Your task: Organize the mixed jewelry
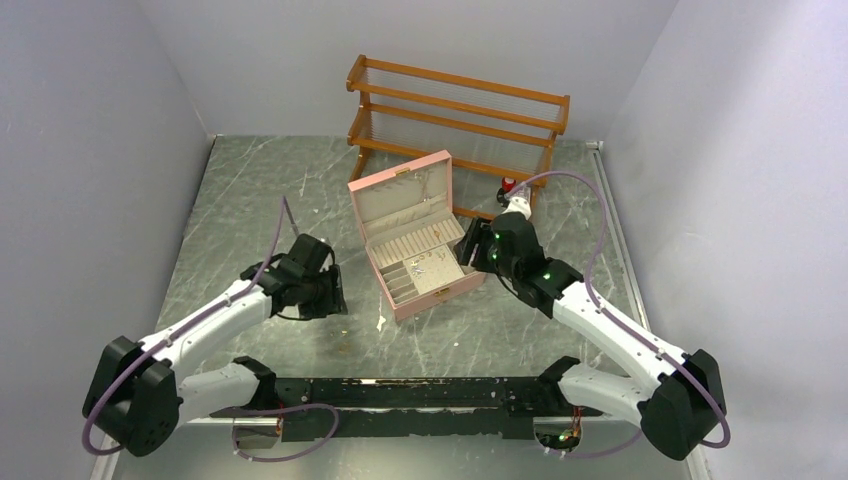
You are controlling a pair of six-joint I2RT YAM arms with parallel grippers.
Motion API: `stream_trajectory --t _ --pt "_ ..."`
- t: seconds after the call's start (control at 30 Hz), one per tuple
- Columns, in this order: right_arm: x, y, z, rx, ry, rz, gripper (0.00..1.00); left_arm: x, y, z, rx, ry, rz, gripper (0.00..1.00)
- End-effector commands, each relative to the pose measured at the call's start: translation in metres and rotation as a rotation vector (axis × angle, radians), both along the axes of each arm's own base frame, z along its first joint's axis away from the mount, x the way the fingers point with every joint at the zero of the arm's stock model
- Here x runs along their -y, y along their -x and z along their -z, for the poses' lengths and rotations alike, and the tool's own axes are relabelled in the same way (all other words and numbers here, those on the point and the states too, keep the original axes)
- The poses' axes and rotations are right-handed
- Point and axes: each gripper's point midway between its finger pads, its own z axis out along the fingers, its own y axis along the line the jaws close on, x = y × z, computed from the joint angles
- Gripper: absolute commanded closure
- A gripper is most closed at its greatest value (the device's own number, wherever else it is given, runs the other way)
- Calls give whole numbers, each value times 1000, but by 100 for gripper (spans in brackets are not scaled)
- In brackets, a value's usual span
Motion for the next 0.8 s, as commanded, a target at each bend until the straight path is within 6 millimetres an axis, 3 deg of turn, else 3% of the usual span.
stream_trajectory --t 0.0,0.13,0.23,0.4,0.5,0.77 --pt "-7 -4 -13 38 -16 -6 39 9 0 10 -3 -14 39 47" --pt "-13 -2 -15 46 -24 -37 42 17 5 23 -39 -22 68 55" --pt "-17 -1 -15 49 -33 -60 43 13 3 26 -39 -59 52 51" --pt "-25 1 -16 51 -44 -90 45 -4 -17 19 59 -136 -67 51" --pt "-28 2 -17 53 -48 -102 46 -7 -30 13 120 -141 -117 56" --pt "-34 6 -19 56 -45 -126 51 -16 -47 22 161 -213 -182 63"
